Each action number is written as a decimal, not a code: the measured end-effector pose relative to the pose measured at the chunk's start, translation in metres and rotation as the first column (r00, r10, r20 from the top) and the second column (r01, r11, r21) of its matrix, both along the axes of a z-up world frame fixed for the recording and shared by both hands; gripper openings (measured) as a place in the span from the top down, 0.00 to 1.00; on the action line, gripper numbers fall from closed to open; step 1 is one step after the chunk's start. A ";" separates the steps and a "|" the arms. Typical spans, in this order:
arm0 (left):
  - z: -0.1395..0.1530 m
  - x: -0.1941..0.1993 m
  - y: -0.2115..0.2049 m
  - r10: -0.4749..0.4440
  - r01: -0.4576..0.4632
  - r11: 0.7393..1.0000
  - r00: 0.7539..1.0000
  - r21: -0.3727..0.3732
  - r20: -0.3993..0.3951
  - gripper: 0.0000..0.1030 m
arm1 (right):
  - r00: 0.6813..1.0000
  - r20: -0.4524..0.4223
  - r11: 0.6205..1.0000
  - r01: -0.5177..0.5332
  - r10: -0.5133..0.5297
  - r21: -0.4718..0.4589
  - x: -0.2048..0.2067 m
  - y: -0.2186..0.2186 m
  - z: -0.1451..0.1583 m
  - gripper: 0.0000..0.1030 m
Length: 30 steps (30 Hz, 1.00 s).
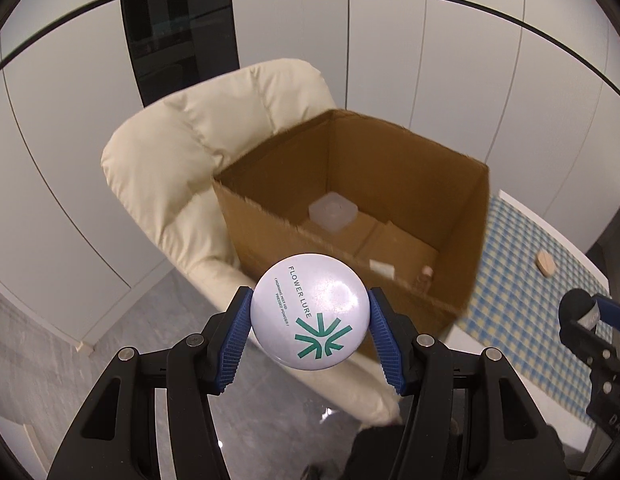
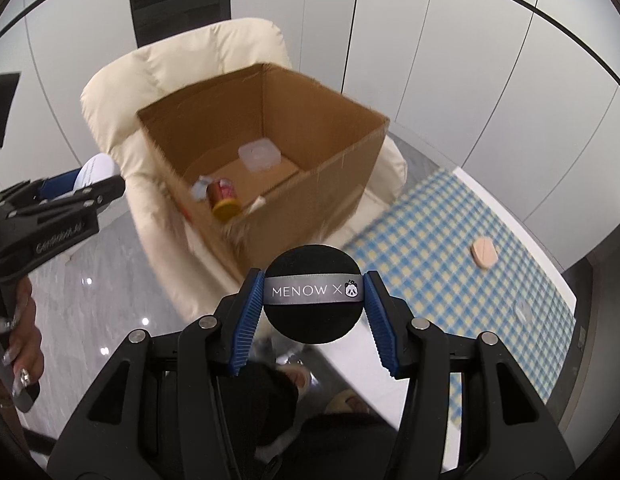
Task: Organize objects
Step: 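Lower both compacts into the box and open both tools to drop them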
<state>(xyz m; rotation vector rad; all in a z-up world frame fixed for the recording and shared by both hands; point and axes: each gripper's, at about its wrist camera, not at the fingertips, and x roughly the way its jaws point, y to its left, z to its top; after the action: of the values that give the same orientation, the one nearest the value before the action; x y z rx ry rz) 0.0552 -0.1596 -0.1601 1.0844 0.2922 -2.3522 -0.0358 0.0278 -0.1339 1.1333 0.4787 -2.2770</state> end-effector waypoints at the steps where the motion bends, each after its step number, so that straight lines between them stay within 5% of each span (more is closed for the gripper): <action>1: 0.001 -0.005 -0.004 0.002 -0.002 1.000 1.000 0.001 -0.004 0.44 | 1.000 -0.006 1.000 0.000 0.000 -0.004 -0.008 -0.005 0.001 0.49; 7: 0.003 -0.050 -0.027 0.010 -0.010 1.000 1.000 -0.002 -0.020 0.44 | 0.999 -0.038 1.000 -0.015 0.014 -0.027 -0.054 -0.040 0.004 0.49; 10: -0.002 -0.071 -0.040 0.010 -0.009 0.999 1.000 0.036 -0.024 0.44 | 1.000 -0.014 0.998 -0.026 0.026 -0.050 -0.073 -0.055 -0.002 0.49; 19: -0.025 -0.125 -0.059 0.025 -0.025 1.000 0.999 -0.009 0.036 0.44 | 0.999 0.040 0.998 -0.024 0.026 -0.063 -0.126 -0.092 -0.031 0.49; 30: -0.040 -0.138 -0.080 0.045 -0.047 0.999 0.997 0.019 0.066 0.44 | 0.998 0.049 0.997 -0.028 0.032 -0.071 -0.143 -0.114 -0.045 0.48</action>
<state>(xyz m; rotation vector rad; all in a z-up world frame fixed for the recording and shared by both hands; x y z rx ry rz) -0.0832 -0.2395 -0.2004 1.1503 0.3143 -2.2725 -0.1785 -0.0862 -0.1787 1.1379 0.3898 -2.2164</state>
